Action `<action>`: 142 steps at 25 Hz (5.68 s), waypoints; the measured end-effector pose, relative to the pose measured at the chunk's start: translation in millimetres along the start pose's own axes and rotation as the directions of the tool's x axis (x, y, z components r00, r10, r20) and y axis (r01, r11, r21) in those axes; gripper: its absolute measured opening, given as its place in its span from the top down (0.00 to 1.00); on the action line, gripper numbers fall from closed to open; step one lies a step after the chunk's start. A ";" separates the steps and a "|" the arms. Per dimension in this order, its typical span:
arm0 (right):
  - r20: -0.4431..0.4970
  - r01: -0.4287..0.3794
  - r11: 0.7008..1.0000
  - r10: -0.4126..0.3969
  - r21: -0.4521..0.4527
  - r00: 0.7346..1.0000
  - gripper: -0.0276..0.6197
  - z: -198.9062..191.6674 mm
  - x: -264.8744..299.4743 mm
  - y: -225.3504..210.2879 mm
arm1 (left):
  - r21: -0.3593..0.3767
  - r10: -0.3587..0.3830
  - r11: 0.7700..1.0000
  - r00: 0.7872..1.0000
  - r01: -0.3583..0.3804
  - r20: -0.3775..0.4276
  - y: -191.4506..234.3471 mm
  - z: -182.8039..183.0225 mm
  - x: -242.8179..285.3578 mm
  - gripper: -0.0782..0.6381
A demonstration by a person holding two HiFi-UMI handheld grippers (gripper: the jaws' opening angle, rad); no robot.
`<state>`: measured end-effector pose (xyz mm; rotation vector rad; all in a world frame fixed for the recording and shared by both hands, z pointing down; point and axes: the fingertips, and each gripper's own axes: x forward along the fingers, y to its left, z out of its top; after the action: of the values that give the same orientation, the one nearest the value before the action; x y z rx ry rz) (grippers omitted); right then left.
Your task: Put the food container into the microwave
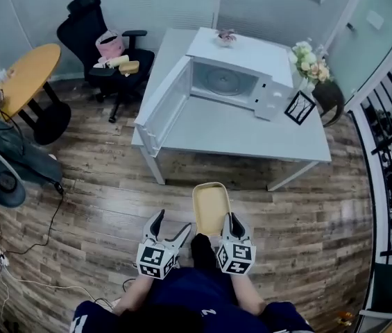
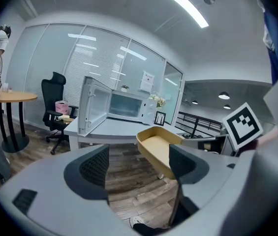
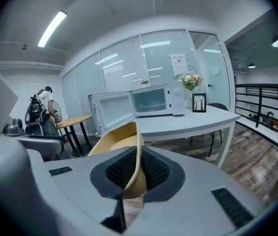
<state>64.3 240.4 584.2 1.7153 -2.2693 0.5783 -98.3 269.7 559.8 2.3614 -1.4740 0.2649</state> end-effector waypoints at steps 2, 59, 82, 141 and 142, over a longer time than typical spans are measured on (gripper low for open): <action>0.013 -0.035 0.999 0.035 -0.013 0.999 0.90 17.9 24.6 -3.7 | -0.003 0.012 1.000 1.000 -0.012 0.001 3.9 9.9 18.9 0.38; -0.041 0.161 0.987 -0.159 0.027 0.986 0.90 161.5 291.5 -129.8 | 0.023 -0.295 0.955 0.953 0.297 -0.066 84.2 152.1 353.7 0.40; -0.058 0.080 0.996 -0.079 0.030 0.995 0.90 197.0 343.2 -124.8 | -0.038 -0.147 0.989 0.988 0.145 -0.056 130.4 171.9 385.8 0.40; 0.084 0.165 0.968 -0.152 -0.186 0.985 0.91 288.0 524.5 -137.8 | -0.001 -0.062 0.998 0.996 0.062 -0.063 153.0 186.3 423.3 0.39; 0.078 0.173 0.965 -0.161 -0.198 0.984 0.91 286.8 525.7 -139.4 | -0.002 -0.062 0.998 0.996 0.062 -0.065 152.9 186.2 423.4 0.39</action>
<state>62.5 -374.3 570.6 1.8188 -2.1114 0.2509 -51.9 -215.3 558.1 2.3707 -1.3689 0.3229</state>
